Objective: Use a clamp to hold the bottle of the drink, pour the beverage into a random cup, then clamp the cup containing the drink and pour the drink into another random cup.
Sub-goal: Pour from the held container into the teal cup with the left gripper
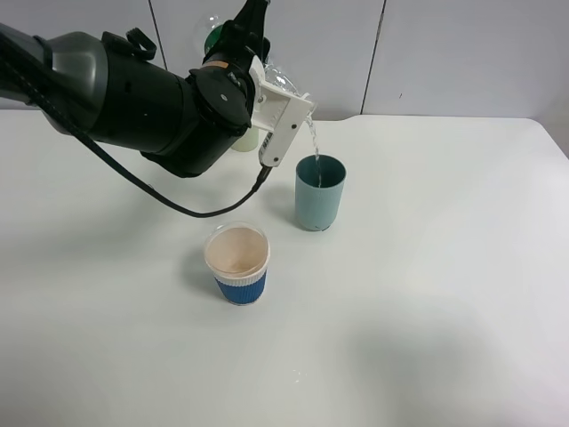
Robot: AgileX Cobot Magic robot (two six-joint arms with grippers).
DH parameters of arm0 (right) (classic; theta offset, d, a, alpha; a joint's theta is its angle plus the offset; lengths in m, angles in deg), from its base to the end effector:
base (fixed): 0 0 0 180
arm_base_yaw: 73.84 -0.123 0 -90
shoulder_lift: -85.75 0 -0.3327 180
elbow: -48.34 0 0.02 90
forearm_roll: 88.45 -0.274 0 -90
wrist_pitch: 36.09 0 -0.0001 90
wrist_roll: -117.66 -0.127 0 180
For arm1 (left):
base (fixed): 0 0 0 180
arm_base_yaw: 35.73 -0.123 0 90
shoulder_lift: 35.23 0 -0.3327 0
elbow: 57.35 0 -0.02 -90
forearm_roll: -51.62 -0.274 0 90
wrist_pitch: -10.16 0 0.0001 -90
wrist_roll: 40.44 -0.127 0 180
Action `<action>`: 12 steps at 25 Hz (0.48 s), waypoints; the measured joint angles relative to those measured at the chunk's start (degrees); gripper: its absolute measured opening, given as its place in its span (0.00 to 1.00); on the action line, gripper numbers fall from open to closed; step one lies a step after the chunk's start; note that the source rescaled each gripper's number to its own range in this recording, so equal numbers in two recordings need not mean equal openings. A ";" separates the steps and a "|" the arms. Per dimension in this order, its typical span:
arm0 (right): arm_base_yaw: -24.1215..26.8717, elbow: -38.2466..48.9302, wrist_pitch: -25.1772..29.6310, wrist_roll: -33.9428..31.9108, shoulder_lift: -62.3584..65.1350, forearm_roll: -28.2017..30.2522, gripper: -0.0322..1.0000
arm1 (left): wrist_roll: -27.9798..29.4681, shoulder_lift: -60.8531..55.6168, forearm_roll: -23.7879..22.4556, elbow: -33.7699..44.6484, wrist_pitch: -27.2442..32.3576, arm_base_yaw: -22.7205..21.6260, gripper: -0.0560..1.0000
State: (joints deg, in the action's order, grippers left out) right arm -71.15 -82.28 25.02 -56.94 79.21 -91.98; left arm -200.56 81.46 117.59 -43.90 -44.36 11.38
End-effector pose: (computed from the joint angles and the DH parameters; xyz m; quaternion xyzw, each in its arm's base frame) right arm -0.0015 0.0069 0.2734 -0.0216 0.8521 -0.0061 0.5229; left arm 0.3791 -0.2694 0.2435 0.6278 0.4076 0.5649 0.3473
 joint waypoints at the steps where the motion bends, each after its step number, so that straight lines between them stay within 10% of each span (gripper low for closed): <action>1: 0.00 0.00 0.00 0.00 0.00 0.00 1.00 | -0.05 0.00 -0.37 0.00 0.00 0.00 0.09; 12: 0.00 0.00 0.00 0.00 0.00 0.00 1.00 | -0.05 0.00 -3.48 0.00 -0.11 0.00 0.09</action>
State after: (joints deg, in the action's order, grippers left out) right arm -71.15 -82.28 25.02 -56.94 79.21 -91.98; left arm -200.60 81.46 114.11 -43.90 -44.47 11.38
